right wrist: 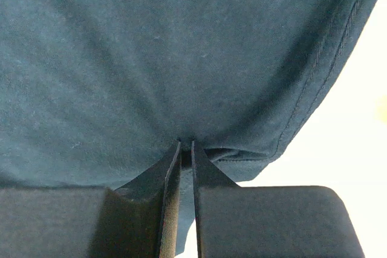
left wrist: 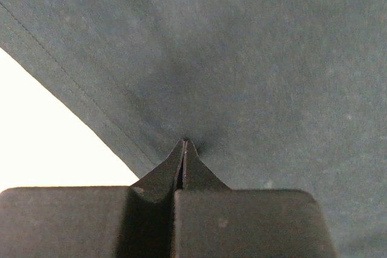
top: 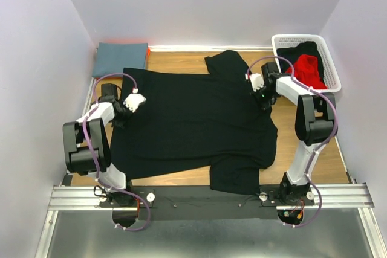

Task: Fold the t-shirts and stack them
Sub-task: Flatten the tshirt out

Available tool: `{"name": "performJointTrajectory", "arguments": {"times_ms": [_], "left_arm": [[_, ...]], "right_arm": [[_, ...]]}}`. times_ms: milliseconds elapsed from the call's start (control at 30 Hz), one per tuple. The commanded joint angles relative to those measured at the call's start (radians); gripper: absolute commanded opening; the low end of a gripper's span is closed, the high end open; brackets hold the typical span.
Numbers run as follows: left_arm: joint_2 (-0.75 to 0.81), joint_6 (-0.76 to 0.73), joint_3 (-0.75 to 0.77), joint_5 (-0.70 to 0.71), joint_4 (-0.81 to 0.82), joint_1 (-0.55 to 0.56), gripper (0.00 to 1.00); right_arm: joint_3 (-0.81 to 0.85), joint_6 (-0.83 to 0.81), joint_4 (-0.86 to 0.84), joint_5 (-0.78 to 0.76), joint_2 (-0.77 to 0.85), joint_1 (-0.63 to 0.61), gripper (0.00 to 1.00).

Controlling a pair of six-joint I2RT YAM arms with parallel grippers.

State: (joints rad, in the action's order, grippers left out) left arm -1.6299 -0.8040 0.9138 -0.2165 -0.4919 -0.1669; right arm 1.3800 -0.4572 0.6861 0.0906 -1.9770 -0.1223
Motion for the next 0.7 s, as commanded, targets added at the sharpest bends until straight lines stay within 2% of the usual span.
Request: {"name": "performJointTrajectory", "arguments": {"times_ms": [0,133,267,400,433,467,500,567,600,667], "left_arm": [[0.005,-0.02,-0.159,0.074,-0.115,0.004,0.0],[0.096,-0.035,-0.199,0.117,-0.155,0.003,0.0],[0.137,-0.066,-0.167,0.14,-0.238,0.003,0.0],[0.133,-0.119,-0.078,0.095,-0.361,0.001,0.0],[0.13,-0.126,-0.049,0.079,-0.391,-0.002,0.0],[0.127,-0.135,0.024,0.059,-0.404,-0.005,0.0],[0.122,-0.135,0.064,0.016,-0.413,-0.008,0.1],[0.105,-0.126,0.191,-0.029,-0.415,-0.011,0.16],[0.097,-0.104,0.233,-0.078,-0.406,-0.013,0.29],[0.065,-0.068,0.348,-0.124,-0.364,-0.019,0.38]], "right_arm": [[-0.148,-0.057,0.036,-0.074,0.046,0.021,0.19],[-0.199,-0.075,0.05,-0.062,0.135,0.023,0.2],[-0.168,-0.084,0.079,-0.051,0.168,0.023,0.24],[-0.052,-0.064,0.119,-0.009,0.152,0.026,0.31],[0.021,-0.048,0.137,0.021,0.144,0.026,0.33],[0.059,-0.041,0.15,0.04,0.133,0.026,0.35],[0.103,-0.031,0.168,0.064,0.107,0.026,0.36],[0.233,0.011,0.181,0.083,0.075,0.026,0.4],[0.272,0.024,0.182,0.092,0.035,0.026,0.42],[0.405,0.072,0.181,0.103,-0.02,0.026,0.49]]}}
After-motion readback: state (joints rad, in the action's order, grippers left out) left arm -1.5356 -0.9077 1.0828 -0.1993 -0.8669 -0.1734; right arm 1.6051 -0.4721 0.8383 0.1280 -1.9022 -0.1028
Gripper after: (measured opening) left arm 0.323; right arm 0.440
